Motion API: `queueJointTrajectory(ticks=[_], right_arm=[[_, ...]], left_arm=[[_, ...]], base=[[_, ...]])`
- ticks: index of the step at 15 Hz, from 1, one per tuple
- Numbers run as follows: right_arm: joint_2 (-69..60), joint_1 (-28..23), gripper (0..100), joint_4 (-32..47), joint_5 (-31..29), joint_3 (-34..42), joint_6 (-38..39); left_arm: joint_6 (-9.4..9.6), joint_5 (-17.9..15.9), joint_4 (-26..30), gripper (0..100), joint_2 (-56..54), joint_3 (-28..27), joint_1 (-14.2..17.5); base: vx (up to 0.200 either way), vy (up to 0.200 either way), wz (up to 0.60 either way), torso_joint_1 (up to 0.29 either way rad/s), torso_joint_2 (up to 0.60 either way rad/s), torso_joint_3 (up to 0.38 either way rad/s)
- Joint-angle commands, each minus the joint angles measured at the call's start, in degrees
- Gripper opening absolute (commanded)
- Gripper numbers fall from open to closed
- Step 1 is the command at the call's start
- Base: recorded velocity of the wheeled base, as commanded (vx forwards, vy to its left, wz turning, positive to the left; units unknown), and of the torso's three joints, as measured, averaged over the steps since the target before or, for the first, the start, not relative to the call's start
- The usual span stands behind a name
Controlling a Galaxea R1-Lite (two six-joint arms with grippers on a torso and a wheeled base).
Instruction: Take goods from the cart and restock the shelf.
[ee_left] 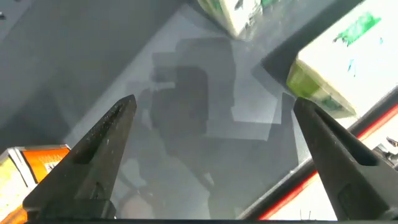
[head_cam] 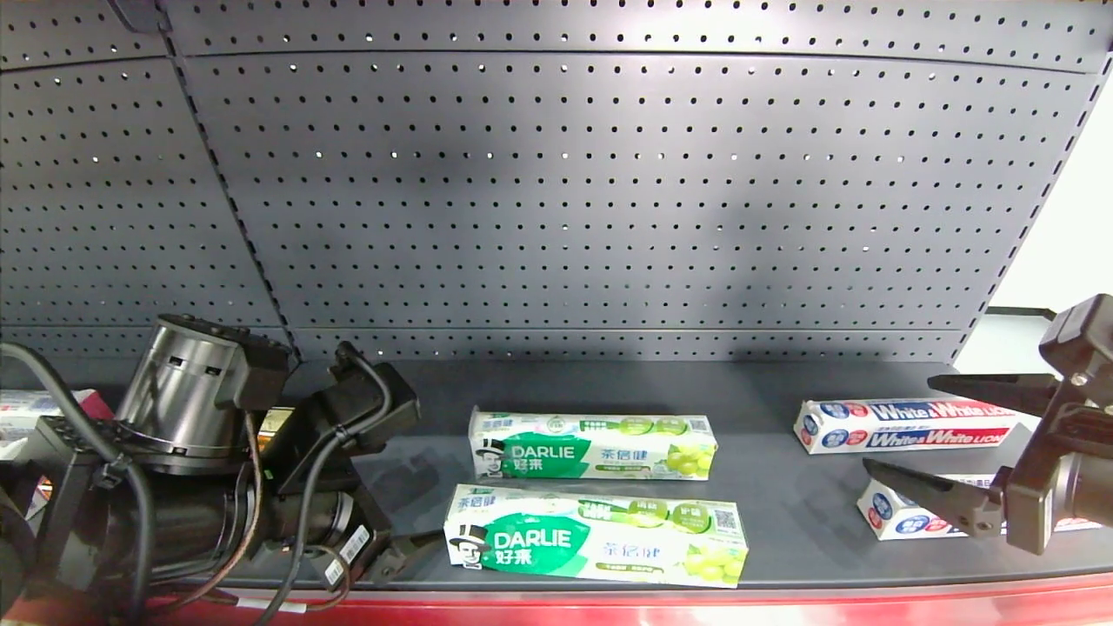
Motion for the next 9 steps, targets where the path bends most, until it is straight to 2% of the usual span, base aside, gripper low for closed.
queueJointTrajectory(ticks=[1, 9], right_arm=[[0.1, 2.7, 100, 0.0, -0.3, 1.3, -0.1], [-0.1, 2.6, 100, 0.0, -0.3, 2.9, -0.1]], left_arm=[[0.01, 0.0, 0.0, 100, -0.9, 0.3, 0.0], [0.01, 0.0, 0.0, 100, -0.9, 0.3, -0.5]], base=[[0.000, 0.000, 0.00, 0.000, 0.00, 0.000], [0.000, 0.000, 0.00, 0.000, 0.00, 0.000]])
